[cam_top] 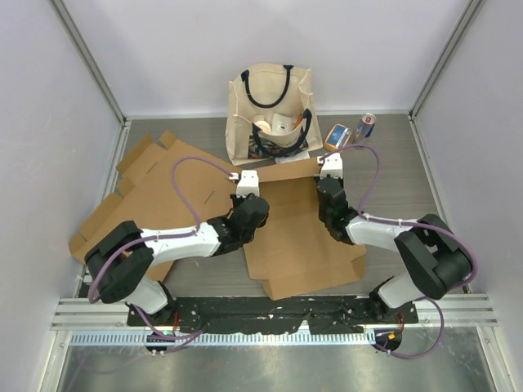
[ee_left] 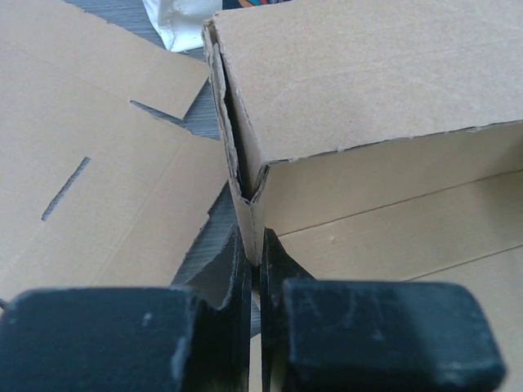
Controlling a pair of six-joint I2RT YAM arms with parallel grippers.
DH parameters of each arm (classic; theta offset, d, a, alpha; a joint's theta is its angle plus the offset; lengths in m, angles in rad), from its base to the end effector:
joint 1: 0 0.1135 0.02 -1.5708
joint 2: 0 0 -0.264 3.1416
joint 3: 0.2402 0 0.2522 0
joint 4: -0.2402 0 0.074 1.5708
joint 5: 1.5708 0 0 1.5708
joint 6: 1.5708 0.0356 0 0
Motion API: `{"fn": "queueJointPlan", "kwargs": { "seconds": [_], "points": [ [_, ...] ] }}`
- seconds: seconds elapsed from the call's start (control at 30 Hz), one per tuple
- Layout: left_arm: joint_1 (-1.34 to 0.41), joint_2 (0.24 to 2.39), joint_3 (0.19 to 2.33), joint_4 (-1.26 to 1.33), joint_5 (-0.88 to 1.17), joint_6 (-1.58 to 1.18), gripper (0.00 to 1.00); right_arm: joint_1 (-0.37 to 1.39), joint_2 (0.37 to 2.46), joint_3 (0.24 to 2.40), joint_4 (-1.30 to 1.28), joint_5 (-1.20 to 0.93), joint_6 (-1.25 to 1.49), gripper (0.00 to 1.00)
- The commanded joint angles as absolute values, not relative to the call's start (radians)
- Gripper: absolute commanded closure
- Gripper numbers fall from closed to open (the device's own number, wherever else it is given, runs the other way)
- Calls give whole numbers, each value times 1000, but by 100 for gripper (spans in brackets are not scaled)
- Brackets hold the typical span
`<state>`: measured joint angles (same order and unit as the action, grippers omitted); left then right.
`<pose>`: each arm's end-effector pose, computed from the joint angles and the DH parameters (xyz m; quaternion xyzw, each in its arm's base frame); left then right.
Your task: Fold the paper box
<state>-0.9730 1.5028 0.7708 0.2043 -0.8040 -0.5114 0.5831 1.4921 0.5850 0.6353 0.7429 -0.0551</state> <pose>0.1955 -0.2415 0.2081 -0.0072 0.8214 -0.0599 0.5672 0.2586 0.1418 0.1938 -0.0244 0.7735 -0.1320 0.6194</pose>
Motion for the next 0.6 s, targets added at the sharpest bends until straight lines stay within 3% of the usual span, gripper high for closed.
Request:
{"fn": "queueJointPlan", "kwargs": {
  "seconds": [0.0,0.03,0.17,0.37,0.57],
  "points": [
    [-996,1509,836,253,-752,-584,100,563,1454,575,586,719,-69,83],
    [-996,1512,836,246,-753,-591,100,563,1445,575,559,700,-68,52],
    [-991,1509,848,204,-775,-594,100,555,1343,667,88,611,130,17],
    [-956,1522,873,120,-787,-624,100,558,1154,840,-582,332,463,14],
    [-945,1520,893,63,-763,-643,100,497,950,930,-843,296,676,14]
  ]
}}
